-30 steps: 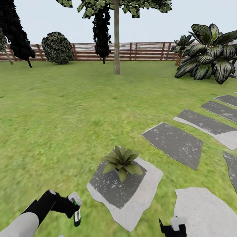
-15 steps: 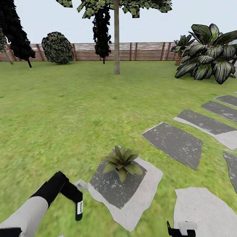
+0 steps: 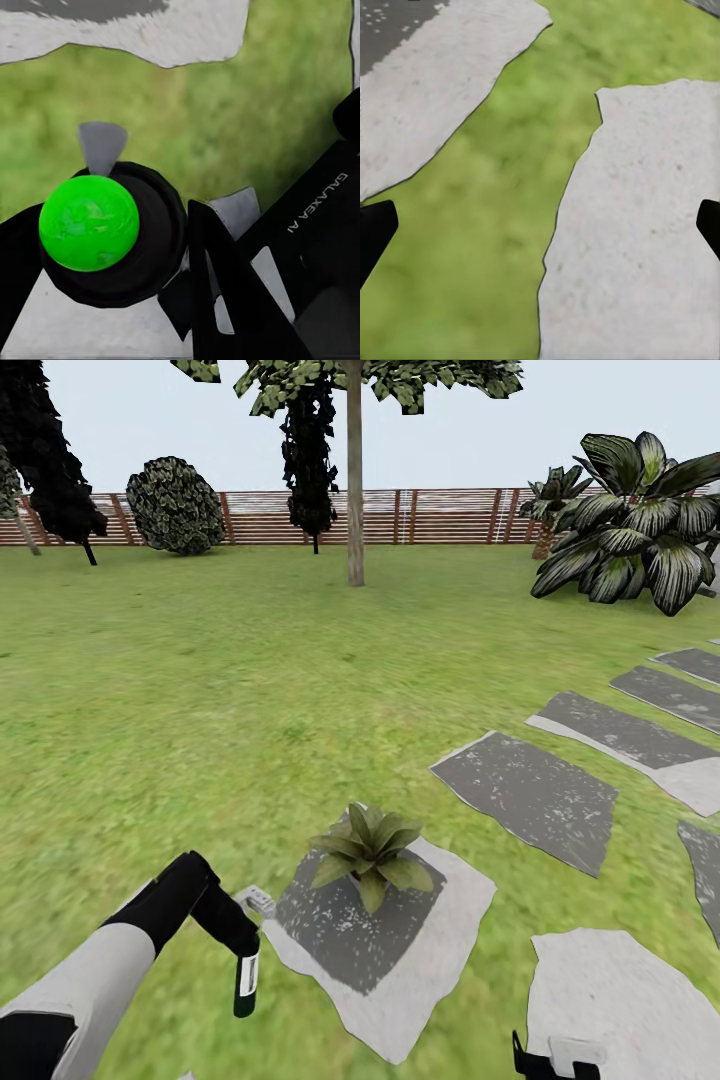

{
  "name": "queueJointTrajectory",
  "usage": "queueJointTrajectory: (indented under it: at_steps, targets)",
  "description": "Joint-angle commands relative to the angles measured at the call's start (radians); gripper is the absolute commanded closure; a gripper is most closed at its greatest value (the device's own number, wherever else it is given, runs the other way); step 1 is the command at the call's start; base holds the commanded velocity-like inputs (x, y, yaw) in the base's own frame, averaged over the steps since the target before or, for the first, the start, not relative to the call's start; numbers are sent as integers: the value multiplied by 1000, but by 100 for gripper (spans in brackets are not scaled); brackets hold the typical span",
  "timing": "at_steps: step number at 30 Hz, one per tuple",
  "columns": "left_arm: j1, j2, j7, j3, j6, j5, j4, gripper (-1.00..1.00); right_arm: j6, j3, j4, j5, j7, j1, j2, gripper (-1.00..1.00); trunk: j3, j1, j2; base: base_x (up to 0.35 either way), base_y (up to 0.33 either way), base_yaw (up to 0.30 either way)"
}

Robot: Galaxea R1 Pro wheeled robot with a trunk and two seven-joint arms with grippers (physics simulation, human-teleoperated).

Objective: Pick up the pesticide atomizer in the garden and spray insectifuge to fully cover both potted plants in the garden.

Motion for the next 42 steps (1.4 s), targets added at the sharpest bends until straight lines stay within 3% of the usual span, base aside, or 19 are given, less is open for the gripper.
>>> queueJointTrajectory:
  at_steps: [1,4,7,17,18,22,23,36,37,38,39,42]
  targets:
    - [0,0,-6,-3,9,-16,0,100,-3,-7,1,11,-4,-1,1,-100,-1,0,0,147,0,0]
    - [2,-5,-7,-1,14,-79,2,100,-2,-7,1,12,-4,-1,2,-100,-1,0,0,270,0,0]
    - [3,-10,-8,-1,23,-113,2,100,-2,-7,1,12,-4,-1,3,-100,-1,0,0,319,0,0]
    - [4,0,-7,-2,26,-132,-7,100,-2,-6,1,12,-4,-1,3,-100,-5,0,0,324,96,-120]
    - [7,-10,-5,-1,24,-211,1,100,-3,-7,1,12,-5,-1,3,-100,-5,0,0,2,1,0]
    - [7,-10,-4,-2,24,-212,2,100,-3,-7,1,12,-7,-1,3,-100,-5,0,0,0,0,-5]
    - [42,-5,24,-1,20,-212,0,100,-2,-7,1,14,-6,-1,3,-100,-5,0,0,0,0,-17]
    - [34,-13,23,-4,24,-218,-4,100,-2,-7,1,14,-7,-1,3,-100,-16,0,0,0,0,-186]
    - [34,-13,23,-5,24,-225,-2,100,-2,-8,1,14,-7,-1,3,-100,-16,0,0,0,0,-93]
    - [37,-10,22,-5,23,-273,1,100,-2,-8,1,14,-7,-1,2,-100,-16,0,0,0,0,-19]
    - [39,-10,19,-4,22,-290,2,100,-2,-8,2,15,-6,-1,2,-100,-16,0,0,0,0,-10]
    - [43,-9,16,-3,17,-303,3,100,-2,-8,1,15,-6,-1,1,-100,-16,0,0,0,0,-3]
